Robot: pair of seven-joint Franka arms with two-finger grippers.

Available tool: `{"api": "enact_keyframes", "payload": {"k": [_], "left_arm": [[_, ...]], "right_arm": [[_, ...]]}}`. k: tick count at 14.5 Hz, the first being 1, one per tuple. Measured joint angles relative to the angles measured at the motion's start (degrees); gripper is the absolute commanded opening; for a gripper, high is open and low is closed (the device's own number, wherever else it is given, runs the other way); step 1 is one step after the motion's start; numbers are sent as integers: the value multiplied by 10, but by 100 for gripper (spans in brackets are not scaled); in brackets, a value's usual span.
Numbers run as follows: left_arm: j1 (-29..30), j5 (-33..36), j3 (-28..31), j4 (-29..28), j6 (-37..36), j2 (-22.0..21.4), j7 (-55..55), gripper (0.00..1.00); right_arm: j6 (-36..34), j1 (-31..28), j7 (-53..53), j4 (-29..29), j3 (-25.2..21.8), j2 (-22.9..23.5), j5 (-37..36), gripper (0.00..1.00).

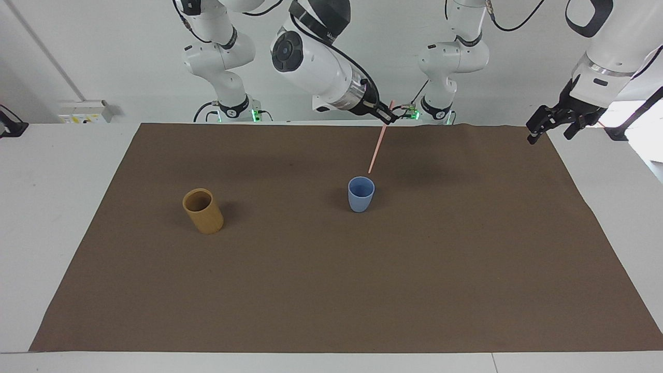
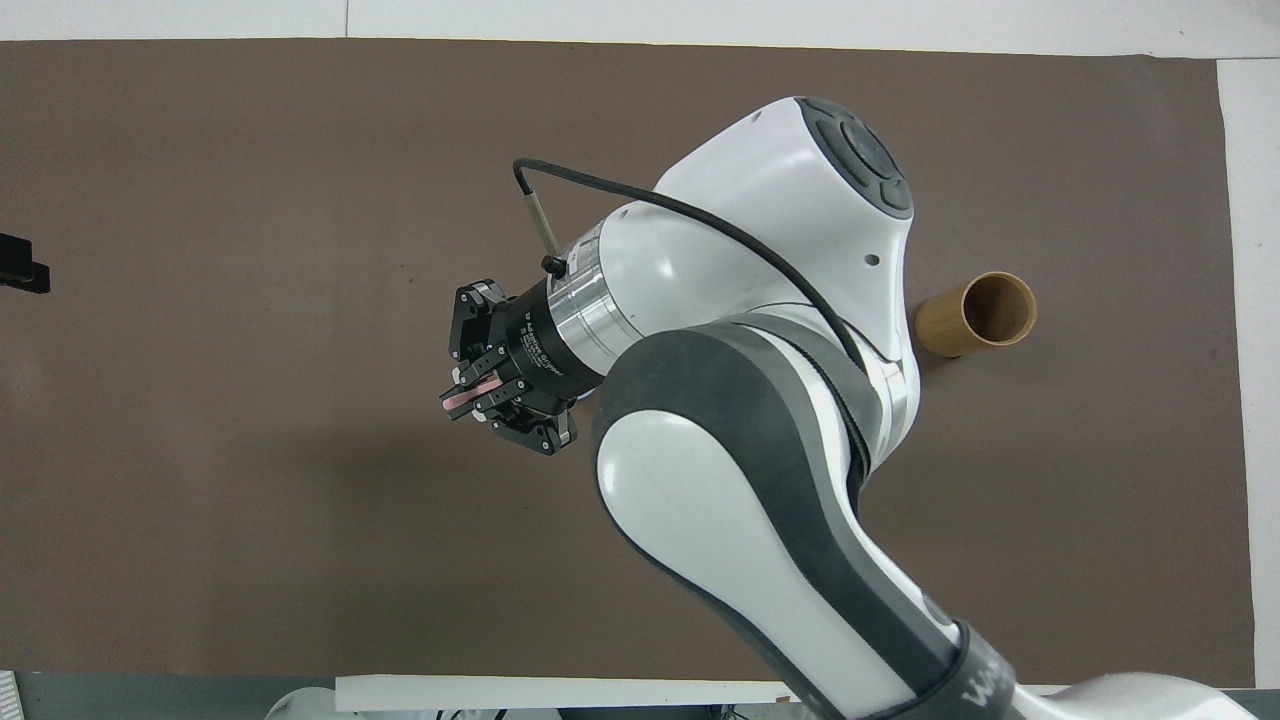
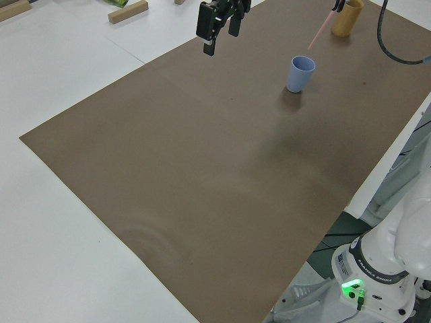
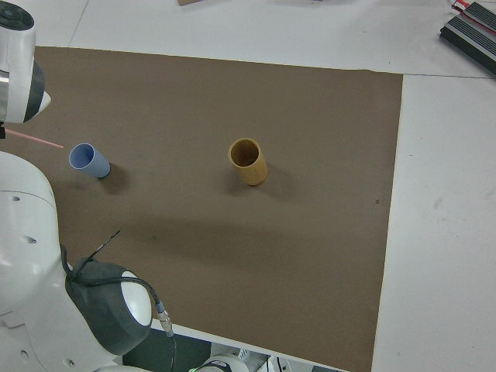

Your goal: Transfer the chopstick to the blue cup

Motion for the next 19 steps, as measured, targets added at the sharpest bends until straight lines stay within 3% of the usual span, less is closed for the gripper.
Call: {"api": "enact_keyframes", "payload": {"k": [2,6,10,11,12,14,19], "left_arm": [[11,0,0,10,0,20,3,100],[22,0,-2,83,-15,78,13,100],[21,0,-9,102,-26,89,32,100],[21,0,-9,103,-27,89,38,100],[21,0,-10,103,-30,89,41,100],[20,0,-13,103,-40,89,44,100],[19,0,-15,103,-55,89,45,100]], "right_arm": [[34,0,0,-42,0,-14,4,0],[58,0,0,-83,0,-31,5,1],[88,2,-9,-117,0,-33,5,5],[100,5,-16,-123,0,-33,5,11],[112,9,-22,-127,0,-33,5,30],[123,14,-31,-130,0,-33,5,99],[126,2,-47,-116,-8,-37,-2,100]]}}
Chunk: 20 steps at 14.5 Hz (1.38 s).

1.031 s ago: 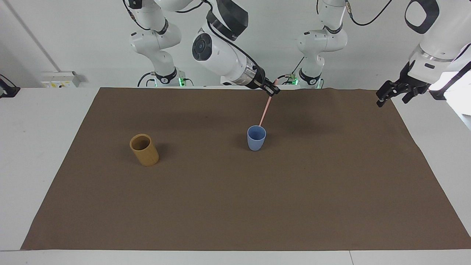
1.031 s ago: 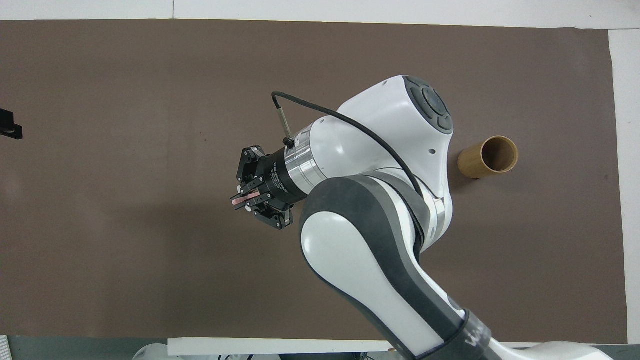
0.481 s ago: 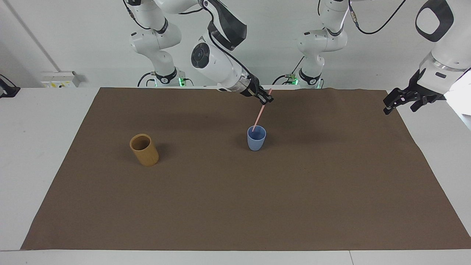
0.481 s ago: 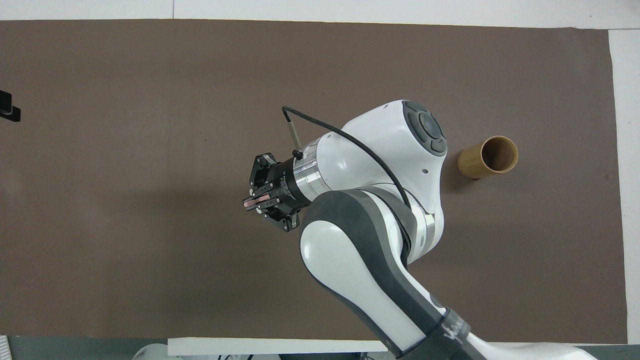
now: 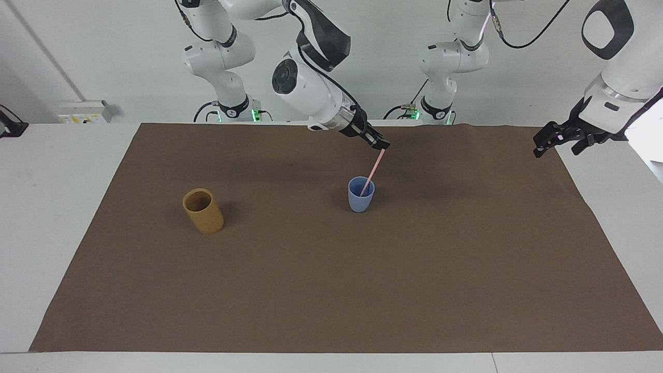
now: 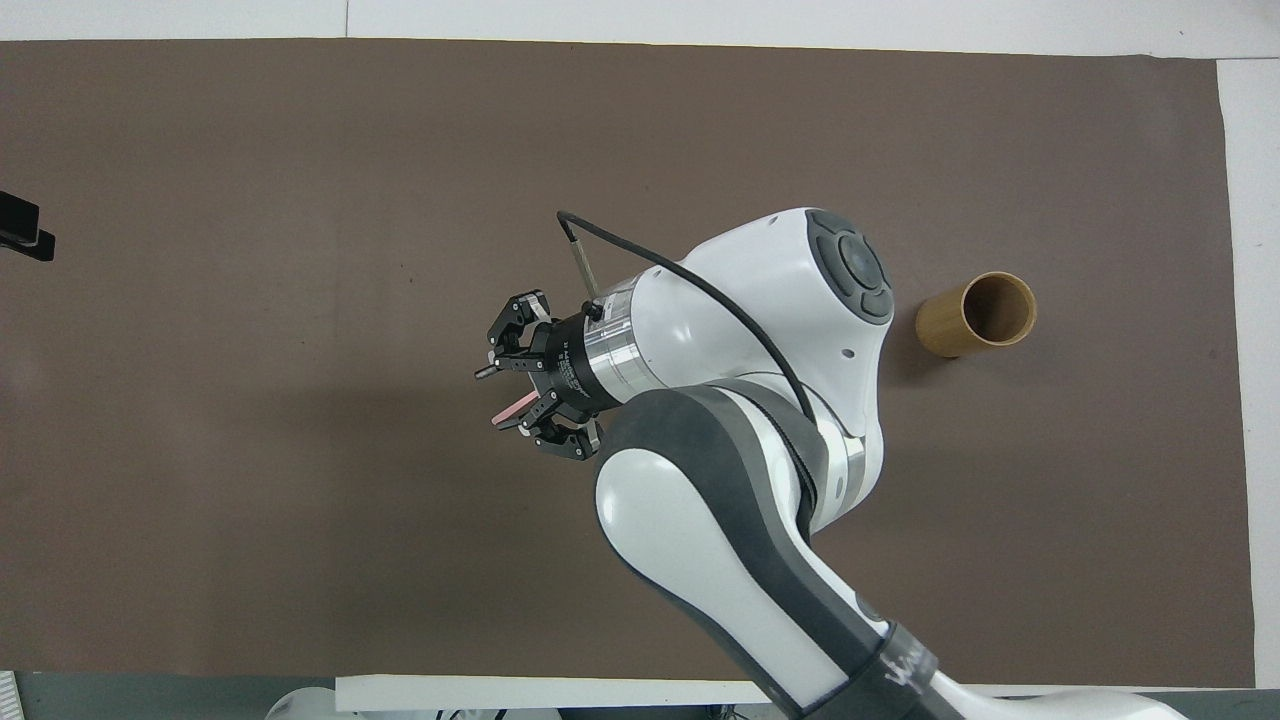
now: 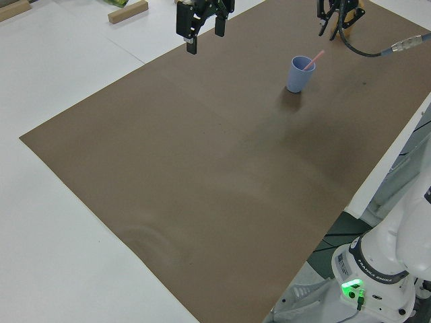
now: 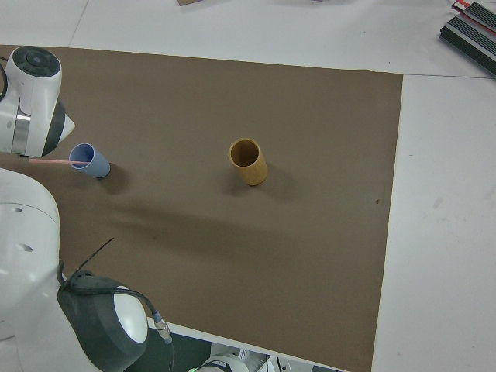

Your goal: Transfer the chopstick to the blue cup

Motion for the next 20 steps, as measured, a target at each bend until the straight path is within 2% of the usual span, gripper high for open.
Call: {"api": "enact_keyframes", "payload": {"k": [2,5,7,9,12,15,18,20], "left_arm": [[0,0,0,0,0,0,0,100],[-1,0,0,-20,29,-2,2,100],[-6,0,-1,-48,47,-7,2,100],[-8,0,-2,-62,52,-9,2,100],[-8,0,-2,-65,53,-13,2,100],[-7,0,0,-65,52,-16,2,100],[-6,0,1,-65,52,-16,2,100],[-7,0,1,-65,51,-17,2,100]], "right_arm": [[-19,-37,-18,23,-4,-10,-61,100],[-131,-111,-102,76,-6,-33,-214,100],[-222,-152,-238,99,-7,-48,-323,100],[-292,-193,-382,105,-9,-66,-398,100],[-360,-277,-548,119,-15,-97,-448,100],[-439,-335,-700,181,-22,-106,-501,100],[-448,-371,-816,185,-23,-100,-515,100],[-452,-370,-839,184,-23,-93,-515,100]]}}
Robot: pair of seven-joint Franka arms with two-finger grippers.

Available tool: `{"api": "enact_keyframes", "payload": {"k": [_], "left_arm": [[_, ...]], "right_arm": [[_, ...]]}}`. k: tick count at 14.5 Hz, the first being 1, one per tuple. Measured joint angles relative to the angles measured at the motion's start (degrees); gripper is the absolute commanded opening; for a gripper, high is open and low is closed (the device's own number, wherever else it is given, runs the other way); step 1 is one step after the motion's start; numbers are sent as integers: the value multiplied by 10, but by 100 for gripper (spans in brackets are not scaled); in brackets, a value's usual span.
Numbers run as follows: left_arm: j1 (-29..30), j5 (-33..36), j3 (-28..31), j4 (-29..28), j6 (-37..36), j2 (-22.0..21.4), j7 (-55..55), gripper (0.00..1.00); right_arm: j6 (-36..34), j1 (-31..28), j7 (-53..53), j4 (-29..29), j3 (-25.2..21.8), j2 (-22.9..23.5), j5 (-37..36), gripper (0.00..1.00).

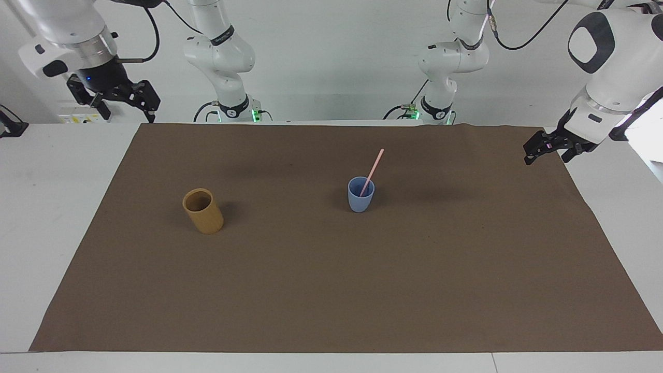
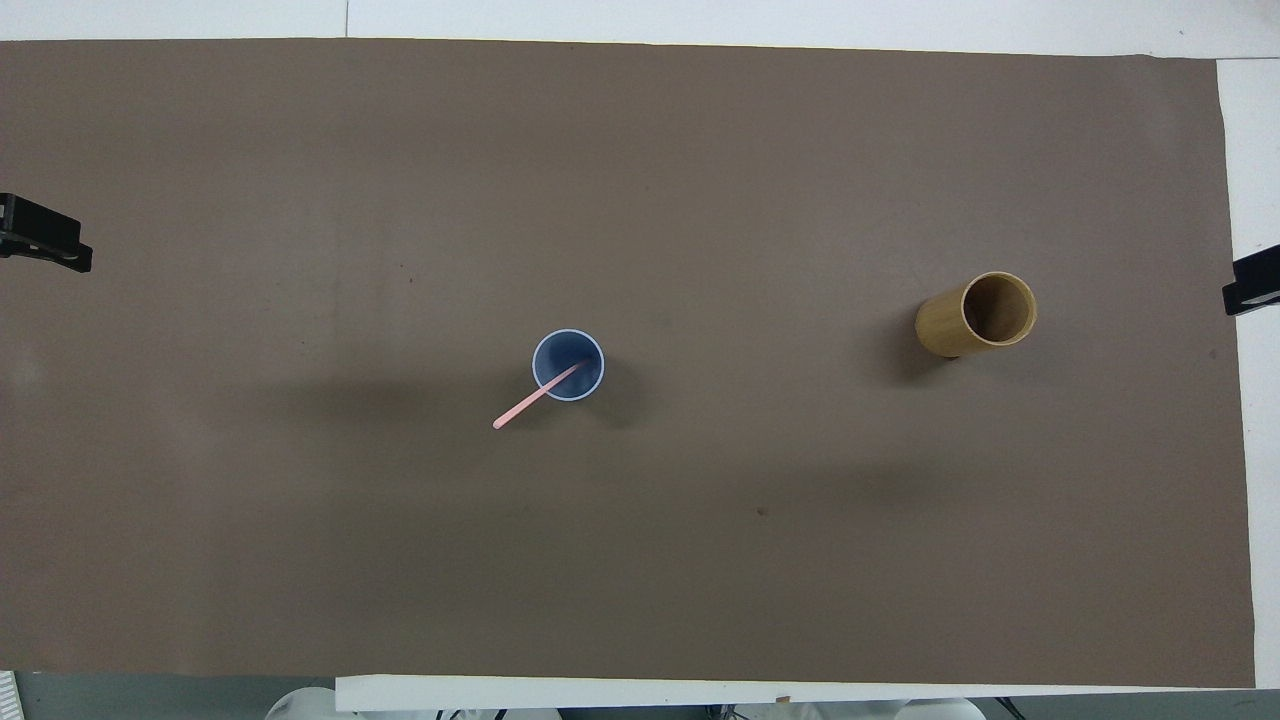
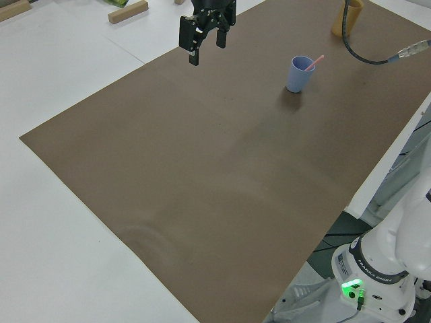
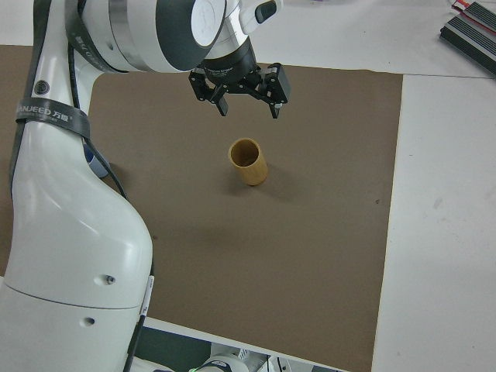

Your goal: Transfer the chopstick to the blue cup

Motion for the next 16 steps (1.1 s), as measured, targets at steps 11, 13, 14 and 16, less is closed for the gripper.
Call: {"api": "enact_keyframes", "payload": {"k": [11,13,14,16], "left_arm": [[0,0,0,-4,-2,-6,0,100],[0,0,0,-4,-2,-6,0,100],[0,0,0,-5,-2,-6,0,100],[0,0,0,-6,-3,-6,0,100]], "right_arm": [[-22,104,27,0,-97,-1,43,100],[-22,99,28,0,-97,-1,43,100],[-22,99,28,0,-97,0,43,100],[-22,99,28,0,-94,0,43,100]]}}
